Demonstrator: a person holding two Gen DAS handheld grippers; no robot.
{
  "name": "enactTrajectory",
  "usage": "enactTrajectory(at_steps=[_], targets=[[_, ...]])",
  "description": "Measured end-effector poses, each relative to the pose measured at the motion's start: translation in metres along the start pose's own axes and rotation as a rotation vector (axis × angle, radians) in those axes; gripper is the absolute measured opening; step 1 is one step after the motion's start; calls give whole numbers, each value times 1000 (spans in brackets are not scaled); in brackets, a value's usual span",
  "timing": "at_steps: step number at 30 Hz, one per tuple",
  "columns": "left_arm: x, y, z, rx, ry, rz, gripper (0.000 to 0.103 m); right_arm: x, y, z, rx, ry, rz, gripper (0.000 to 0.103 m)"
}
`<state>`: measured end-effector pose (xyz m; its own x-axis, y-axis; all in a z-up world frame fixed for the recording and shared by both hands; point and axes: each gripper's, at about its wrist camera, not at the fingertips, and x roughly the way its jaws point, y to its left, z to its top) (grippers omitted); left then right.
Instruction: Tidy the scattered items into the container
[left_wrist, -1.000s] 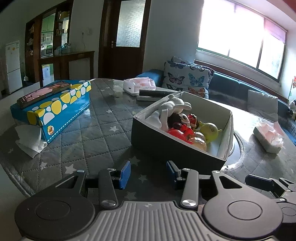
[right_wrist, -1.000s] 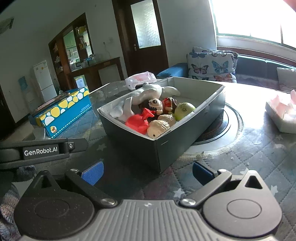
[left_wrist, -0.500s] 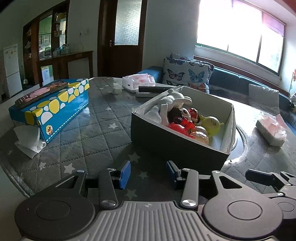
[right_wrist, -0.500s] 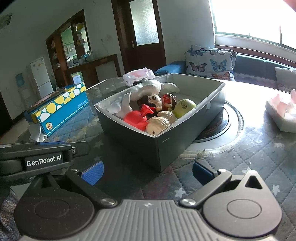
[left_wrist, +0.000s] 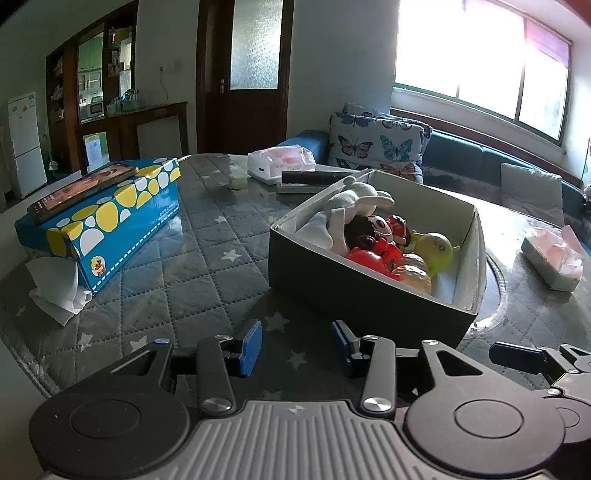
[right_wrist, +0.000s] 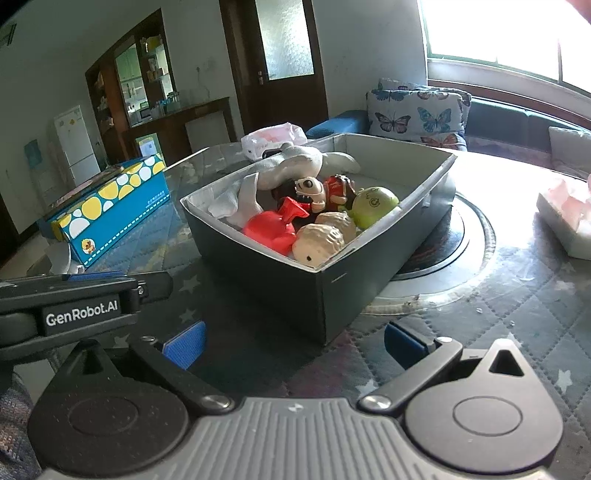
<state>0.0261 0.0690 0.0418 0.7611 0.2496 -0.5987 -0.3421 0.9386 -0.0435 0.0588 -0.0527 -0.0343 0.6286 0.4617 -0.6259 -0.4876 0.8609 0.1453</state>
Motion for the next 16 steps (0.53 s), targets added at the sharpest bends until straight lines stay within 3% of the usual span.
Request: enactTrajectory(at_steps=[16], targets=[[14,-2,12,-2,-6,0,39,18,2,9,20,19,3,103]])
